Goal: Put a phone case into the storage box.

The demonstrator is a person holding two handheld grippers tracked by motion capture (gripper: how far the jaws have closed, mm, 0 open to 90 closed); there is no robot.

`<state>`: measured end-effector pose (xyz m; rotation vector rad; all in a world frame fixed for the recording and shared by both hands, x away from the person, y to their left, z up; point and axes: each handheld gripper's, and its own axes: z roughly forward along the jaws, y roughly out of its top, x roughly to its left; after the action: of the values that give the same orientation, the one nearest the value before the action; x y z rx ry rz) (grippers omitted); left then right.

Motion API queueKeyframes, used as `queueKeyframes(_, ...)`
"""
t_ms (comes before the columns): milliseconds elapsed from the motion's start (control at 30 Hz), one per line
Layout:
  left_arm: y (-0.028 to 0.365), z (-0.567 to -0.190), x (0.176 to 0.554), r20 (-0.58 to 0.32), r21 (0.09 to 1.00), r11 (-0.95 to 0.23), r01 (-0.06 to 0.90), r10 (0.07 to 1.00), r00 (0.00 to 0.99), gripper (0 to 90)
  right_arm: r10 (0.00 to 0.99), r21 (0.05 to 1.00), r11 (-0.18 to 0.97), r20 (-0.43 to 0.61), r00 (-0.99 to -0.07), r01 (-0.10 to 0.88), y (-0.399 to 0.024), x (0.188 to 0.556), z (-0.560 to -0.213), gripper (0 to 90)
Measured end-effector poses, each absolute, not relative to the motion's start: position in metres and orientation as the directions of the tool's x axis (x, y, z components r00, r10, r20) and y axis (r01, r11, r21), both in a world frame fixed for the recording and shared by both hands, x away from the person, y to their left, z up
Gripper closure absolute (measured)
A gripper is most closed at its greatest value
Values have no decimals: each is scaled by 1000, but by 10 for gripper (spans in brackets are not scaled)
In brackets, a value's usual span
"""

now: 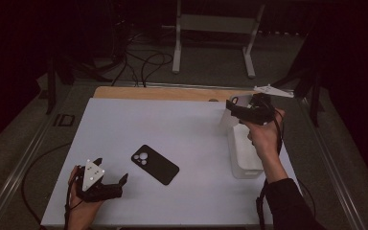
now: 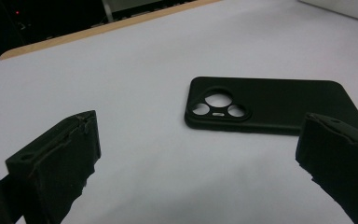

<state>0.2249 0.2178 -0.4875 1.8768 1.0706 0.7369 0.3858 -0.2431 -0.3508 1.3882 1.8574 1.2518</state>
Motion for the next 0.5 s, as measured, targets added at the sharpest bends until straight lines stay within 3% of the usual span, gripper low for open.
queueKeyframes(500,218,-488,225,83,872,-290,395,882,465,4,963,871,59,79,-258,488,-257,415,-356,162)
